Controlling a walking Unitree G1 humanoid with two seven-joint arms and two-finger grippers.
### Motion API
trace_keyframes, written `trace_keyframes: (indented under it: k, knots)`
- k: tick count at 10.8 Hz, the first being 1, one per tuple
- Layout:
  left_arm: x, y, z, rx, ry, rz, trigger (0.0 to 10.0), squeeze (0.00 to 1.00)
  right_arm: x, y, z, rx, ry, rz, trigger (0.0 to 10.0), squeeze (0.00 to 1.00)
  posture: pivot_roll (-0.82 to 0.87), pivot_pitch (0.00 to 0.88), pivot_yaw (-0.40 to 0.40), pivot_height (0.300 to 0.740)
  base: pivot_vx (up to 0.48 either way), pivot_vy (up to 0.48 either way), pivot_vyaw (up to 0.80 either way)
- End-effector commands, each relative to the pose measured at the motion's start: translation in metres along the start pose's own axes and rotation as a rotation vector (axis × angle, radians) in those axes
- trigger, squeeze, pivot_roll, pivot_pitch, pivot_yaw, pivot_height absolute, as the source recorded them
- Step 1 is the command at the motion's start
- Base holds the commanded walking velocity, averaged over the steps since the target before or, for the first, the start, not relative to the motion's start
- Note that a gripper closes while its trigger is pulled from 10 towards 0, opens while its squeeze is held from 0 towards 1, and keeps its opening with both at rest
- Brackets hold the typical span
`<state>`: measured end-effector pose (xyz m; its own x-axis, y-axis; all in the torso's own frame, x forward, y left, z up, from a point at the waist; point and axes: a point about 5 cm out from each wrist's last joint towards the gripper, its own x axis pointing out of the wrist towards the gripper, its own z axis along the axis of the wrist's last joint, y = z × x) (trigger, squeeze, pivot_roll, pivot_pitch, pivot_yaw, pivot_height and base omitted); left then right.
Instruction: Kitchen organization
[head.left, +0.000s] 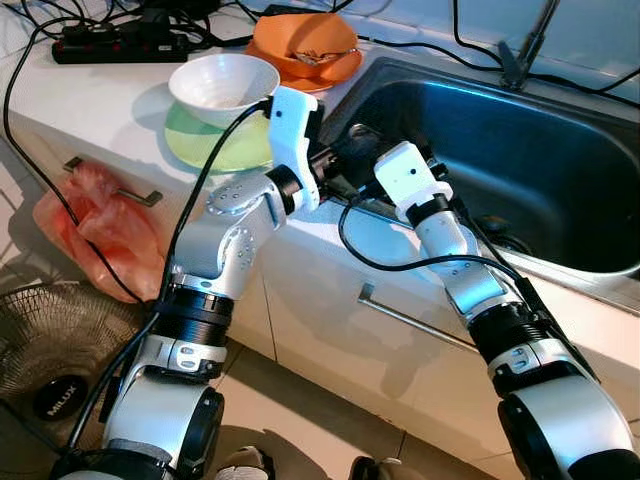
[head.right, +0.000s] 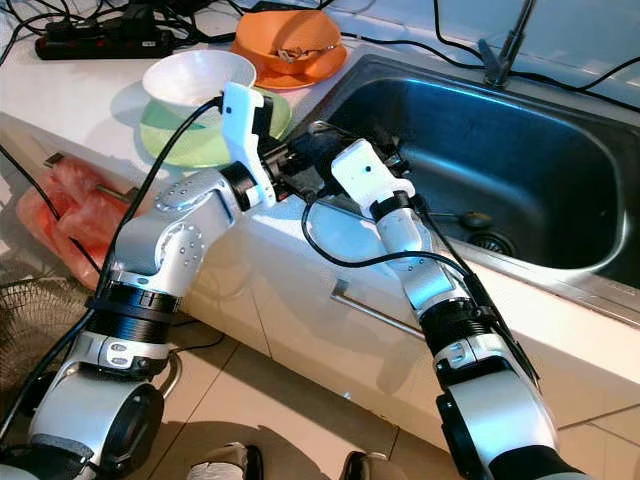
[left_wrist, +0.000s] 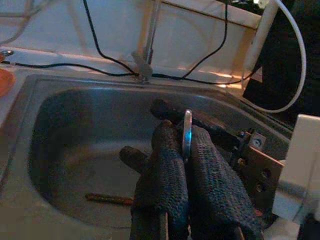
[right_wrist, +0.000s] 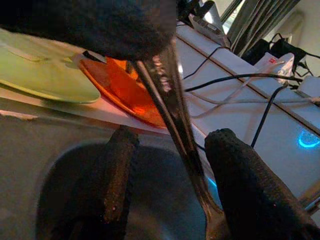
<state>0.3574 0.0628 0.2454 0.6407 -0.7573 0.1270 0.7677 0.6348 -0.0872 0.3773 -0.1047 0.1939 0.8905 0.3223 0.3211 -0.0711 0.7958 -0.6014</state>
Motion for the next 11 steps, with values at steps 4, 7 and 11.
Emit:
trace_keyframes:
  k: [4,7,11]
  knots:
    - [0.0034,-0.0083,0.0046,0.023,-0.010,-0.039,10.0,0.00,0.0023,-0.0003,0.0038,-0.004,-0.020,-0.007,0.0,0.00,0.09,0.089,0.025,0.740,0.000,0.000,0.00]
    - [0.0019,-0.0080,0.0056,0.038,-0.013,-0.032,10.0,0.00,0.0017,0.0014,0.0024,-0.001,-0.012,0.000,0.0,0.00,0.09,0.085,0.021,0.740,0.000,0.000,0.00]
    - [0.0004,-0.0073,0.0103,0.064,-0.024,-0.026,10.0,0.00,0.0018,0.0024,0.0008,-0.001,-0.003,0.004,0.0,0.00,0.10,0.089,0.021,0.740,0.000,0.000,0.00]
